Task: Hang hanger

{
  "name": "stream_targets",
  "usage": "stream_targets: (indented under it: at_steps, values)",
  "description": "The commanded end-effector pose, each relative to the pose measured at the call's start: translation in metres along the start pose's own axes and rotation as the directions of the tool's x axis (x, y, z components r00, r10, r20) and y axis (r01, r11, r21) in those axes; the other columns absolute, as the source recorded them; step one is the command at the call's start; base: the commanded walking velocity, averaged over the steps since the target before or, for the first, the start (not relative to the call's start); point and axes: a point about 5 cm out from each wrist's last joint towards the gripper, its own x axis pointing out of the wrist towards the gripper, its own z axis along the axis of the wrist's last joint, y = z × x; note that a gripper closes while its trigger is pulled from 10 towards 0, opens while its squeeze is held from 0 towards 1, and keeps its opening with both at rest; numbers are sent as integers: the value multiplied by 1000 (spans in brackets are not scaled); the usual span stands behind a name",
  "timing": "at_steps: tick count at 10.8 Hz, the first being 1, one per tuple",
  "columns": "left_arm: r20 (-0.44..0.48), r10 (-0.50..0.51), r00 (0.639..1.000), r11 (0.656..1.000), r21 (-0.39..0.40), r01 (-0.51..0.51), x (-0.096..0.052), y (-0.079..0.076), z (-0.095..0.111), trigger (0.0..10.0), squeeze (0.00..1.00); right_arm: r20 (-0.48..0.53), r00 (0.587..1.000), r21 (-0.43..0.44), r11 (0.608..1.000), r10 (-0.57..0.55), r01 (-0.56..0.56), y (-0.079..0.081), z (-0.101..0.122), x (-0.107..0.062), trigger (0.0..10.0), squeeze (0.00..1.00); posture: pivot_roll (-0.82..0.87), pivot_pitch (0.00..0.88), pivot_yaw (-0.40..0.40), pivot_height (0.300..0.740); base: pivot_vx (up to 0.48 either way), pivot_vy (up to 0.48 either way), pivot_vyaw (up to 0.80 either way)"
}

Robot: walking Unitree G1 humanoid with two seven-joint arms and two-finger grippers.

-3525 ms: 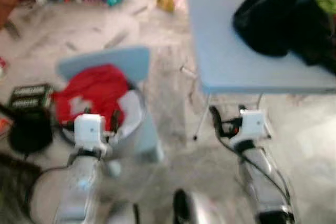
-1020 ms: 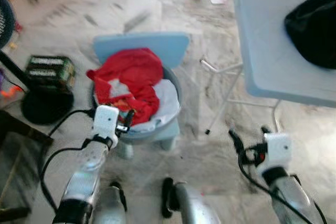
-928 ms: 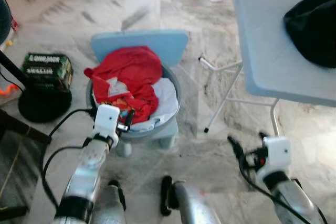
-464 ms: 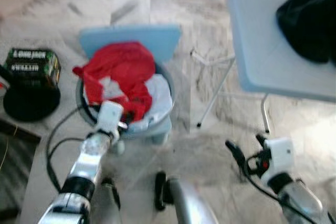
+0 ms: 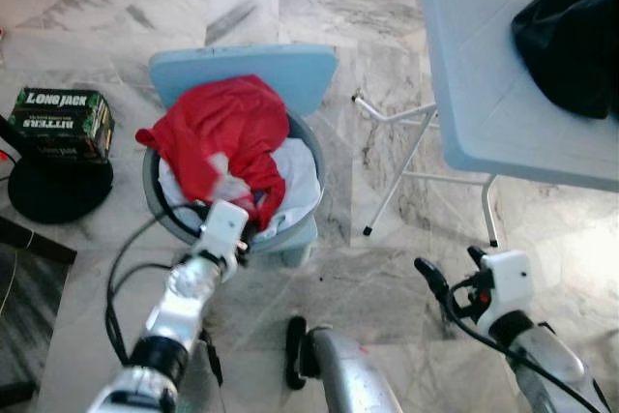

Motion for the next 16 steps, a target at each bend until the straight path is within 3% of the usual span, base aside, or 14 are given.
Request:
stream_targets:
  at_steps: [1, 2, 4, 5, 7, 8, 9, 10, 11, 13, 16]
  values:
    - [-15, -26, 1000, 1000, 6, 26, -2, -13, -7, 0, 0, -28, 1000, -1, 1000, -11, 11, -3, -10, -4, 10000, 0, -167, 283, -217, 740, 0, 0, 0]
    - [5, 5, 1000, 1000, 13, -5, -3, -10, -6, 0, 0, -19, 1000, -2, 1000, -6, 6, -2, -8, -2, 10000, 0, -164, 280, -219, 740, 0, 0, 0]
    - [143, 92, 985, 996, 3, -93, -5, 0, 14, 0, 0, 18, 1000, -17, 1000, 5, -5, 2, 5, 0, 10000, 0, -158, 272, -216, 740, 0, 0, 0]
    - [308, 145, 940, 989, -15, -147, -11, 5, 38, 0, 0, 37, 999, -24, 1000, -1, 2, 3, 10, 2, 10000, 0, -157, 270, -214, 740, 0, 0, 0]
    - [420, 179, 890, 979, 8, -201, -16, 13, 57, 0, 0, 55, 998, -29, 1000, 5, -4, 10, 17, 4, 10000, 0, -147, 266, -212, 740, 0, 0, 0]
    - [450, 173, 876, 975, 46, -216, -18, 16, 61, 0, 0, 62, 998, -34, 999, 13, -11, 14, 21, 5, 10000, 0, -144, 264, -212, 740, 0, 0, 0]
    - [433, 166, 886, 973, 72, -218, -20, 17, 57, 0, 0, 66, 998, -36, 999, 14, -12, 15, 25, 6, 10000, 0, -143, 264, -212, 740, 0, 0, 0]
    - [390, 165, 906, 973, 84, -213, -22, 18, 48, 4353, 0, 71, 997, -40, 999, 11, -8, 16, 27, 7, 10000, 0, -142, 264, -212, 740, 0, 0, 0]
    - [316, 176, 932, 979, 45, -200, -26, 19, 31, 10000, 0, 70, 997, -19, 1000, -15, 16, 17, 30, 8, 10000, 0, -136, 263, -210, 740, 0, 0, 0]
    - [278, 227, 934, 972, -3, -235, -40, 28, 19, 10000, 0, 51, 998, -36, 998, -48, 50, 18, 31, 10, 10000, 0, -128, 266, -206, 740, 0, 0, 0]
    - [258, 246, 934, 967, -7, -253, -43, 31, 14, 10000, 0, 30, 999, -7, 1000, -30, 30, 20, 29, 10, 10000, 0, -126, 263, -204, 740, 0, 0, 0]
